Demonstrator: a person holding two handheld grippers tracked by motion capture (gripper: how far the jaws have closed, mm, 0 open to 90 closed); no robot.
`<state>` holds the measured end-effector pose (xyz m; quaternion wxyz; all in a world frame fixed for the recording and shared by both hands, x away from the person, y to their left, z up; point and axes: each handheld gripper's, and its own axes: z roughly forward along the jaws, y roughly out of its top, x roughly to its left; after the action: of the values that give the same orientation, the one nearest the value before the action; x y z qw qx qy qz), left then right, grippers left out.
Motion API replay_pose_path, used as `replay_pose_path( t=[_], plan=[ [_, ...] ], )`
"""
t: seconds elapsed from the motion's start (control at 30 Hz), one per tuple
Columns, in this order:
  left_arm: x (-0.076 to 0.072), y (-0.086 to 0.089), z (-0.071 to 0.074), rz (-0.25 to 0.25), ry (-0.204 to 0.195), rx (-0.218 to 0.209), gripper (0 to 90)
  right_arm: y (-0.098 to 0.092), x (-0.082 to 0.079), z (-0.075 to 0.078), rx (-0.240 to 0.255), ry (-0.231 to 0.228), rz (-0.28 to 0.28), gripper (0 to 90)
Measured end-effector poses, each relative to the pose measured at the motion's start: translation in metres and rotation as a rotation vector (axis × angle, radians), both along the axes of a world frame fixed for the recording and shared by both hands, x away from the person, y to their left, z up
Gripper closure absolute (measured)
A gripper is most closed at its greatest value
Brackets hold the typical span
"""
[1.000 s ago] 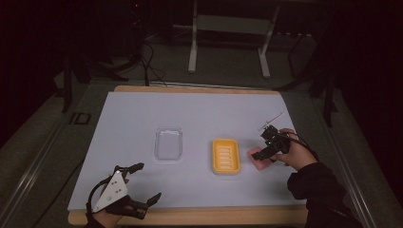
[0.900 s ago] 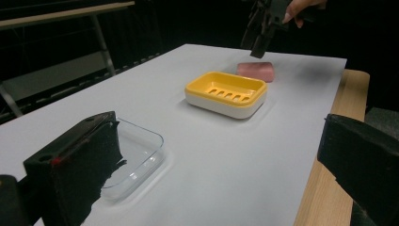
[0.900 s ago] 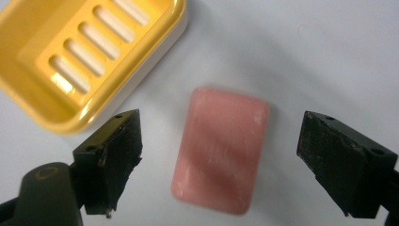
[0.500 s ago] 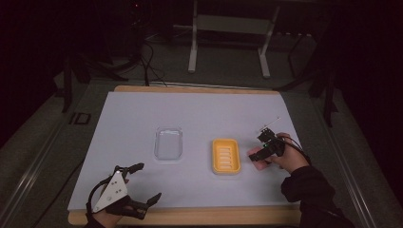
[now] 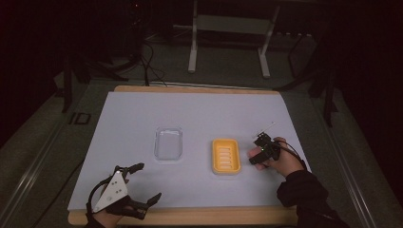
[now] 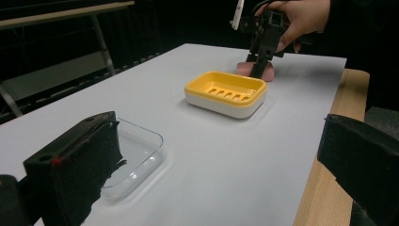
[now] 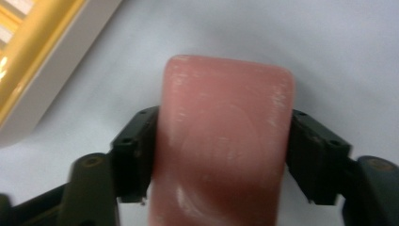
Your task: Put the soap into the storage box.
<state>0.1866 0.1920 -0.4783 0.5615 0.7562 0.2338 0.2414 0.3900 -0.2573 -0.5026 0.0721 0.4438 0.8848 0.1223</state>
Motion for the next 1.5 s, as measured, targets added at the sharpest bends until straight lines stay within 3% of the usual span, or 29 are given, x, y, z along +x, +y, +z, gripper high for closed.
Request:
replay_pose_path(
  t=[0.07, 0.33, 0.4, 0.5, 0.6, 0.73, 0.93, 1.07, 1.5],
  plan=[
    [0.0, 0.0, 0.0, -0.001, 0.002, 0.001, 0.6, 0.002, -0.001, 0.001, -0.016, -0.002, -0.014, 36.8],
    [0.0, 0.0, 0.0, 0.002, 0.001, -0.002, 0.6, 0.003, -0.003, 0.001, -0.002, -0.014, -0.095, 37.7],
    [0.0, 0.0, 0.0, 0.001, 0.002, -0.002, 0.6, 0.001, -0.005, 0.004, -0.006, -0.033, -0.142, 37.7],
    [0.0, 0.001, 0.0, 0.002, 0.001, -0.003, 0.6, -0.002, -0.004, 0.007, 0.027, 0.002, -0.216, 37.7],
    [0.0, 0.001, 0.0, 0.003, 0.001, -0.007, 0.6, 0.0, -0.007, 0.008, -0.004, -0.017, -0.253, 37.7],
    [0.0, 0.001, 0.0, 0.003, 0.001, -0.006, 0.6, 0.0, -0.008, 0.011, 0.007, -0.012, -0.269, 37.7],
    [0.0, 0.001, 0.0, 0.007, 0.001, -0.011, 0.6, -0.002, -0.01, 0.021, 0.016, -0.048, -0.321, 37.7],
    [0.0, 0.001, 0.0, 0.006, 0.0, -0.009, 0.6, -0.001, -0.014, 0.031, 0.048, -0.069, -0.36, 37.7],
    [-0.001, 0.001, 0.001, 0.008, -0.003, -0.01, 0.6, 0.023, -0.02, 0.06, 0.093, -0.14, -0.374, 37.7]
  ],
)
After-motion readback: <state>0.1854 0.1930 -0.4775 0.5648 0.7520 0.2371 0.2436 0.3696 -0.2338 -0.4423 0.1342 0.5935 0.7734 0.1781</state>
